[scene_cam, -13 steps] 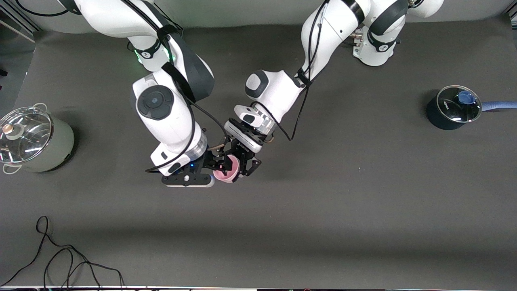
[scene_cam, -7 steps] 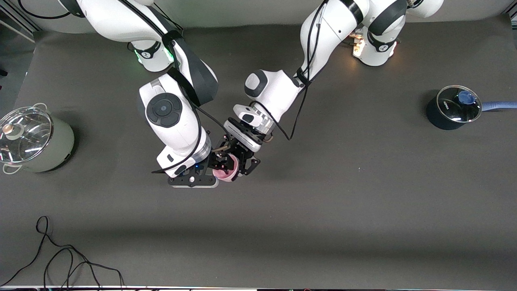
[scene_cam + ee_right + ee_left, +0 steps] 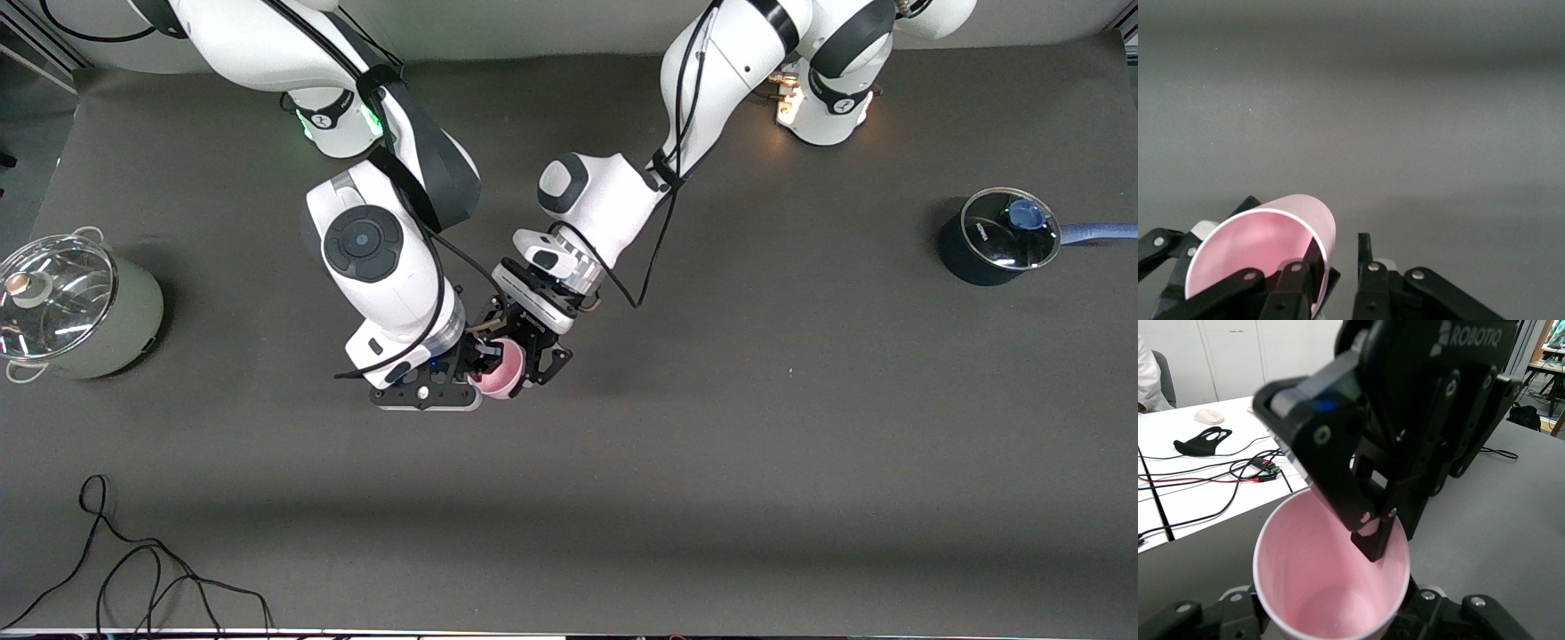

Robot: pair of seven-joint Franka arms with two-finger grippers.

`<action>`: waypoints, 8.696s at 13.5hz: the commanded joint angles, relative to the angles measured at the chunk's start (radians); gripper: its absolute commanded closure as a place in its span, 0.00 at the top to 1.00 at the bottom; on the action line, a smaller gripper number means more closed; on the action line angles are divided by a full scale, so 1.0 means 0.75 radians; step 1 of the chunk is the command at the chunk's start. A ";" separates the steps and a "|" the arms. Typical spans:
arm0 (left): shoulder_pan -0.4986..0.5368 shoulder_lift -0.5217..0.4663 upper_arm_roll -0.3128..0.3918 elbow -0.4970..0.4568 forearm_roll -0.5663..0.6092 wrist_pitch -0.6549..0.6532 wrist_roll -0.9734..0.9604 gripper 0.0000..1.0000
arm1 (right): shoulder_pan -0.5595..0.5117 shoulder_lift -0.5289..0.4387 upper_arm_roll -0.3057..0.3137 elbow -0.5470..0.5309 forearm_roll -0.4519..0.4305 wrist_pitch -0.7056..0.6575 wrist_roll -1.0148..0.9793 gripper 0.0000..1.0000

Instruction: Transfer pink cup from left to right arm

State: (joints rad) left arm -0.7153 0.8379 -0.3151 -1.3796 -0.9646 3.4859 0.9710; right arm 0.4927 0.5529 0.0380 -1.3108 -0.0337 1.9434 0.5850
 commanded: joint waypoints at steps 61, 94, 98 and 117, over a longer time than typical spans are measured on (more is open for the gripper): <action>0.891 -1.093 0.342 -0.429 1.311 -2.566 -1.109 1.00 | -1.095 0.306 -0.026 -0.165 0.166 0.458 -1.555 0.00; 0.807 -1.011 0.426 -0.255 1.395 -2.500 -1.080 1.00 | -0.766 -0.639 -0.030 -0.410 0.121 -0.329 -1.036 1.00; 0.782 -1.031 0.422 -0.285 1.390 -2.502 -1.106 1.00 | -0.713 -0.647 -0.044 -0.377 0.035 -0.278 -0.985 1.00; 0.782 -1.019 0.422 -0.286 1.390 -2.498 -1.100 1.00 | -0.681 -0.666 -0.130 -0.357 0.098 -0.454 -0.942 1.00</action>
State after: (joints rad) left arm -0.1214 0.0769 -0.0015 -1.5980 0.0672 1.6240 0.1578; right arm -0.0315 0.0701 -0.0440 -1.5787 0.0197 1.6200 -0.1315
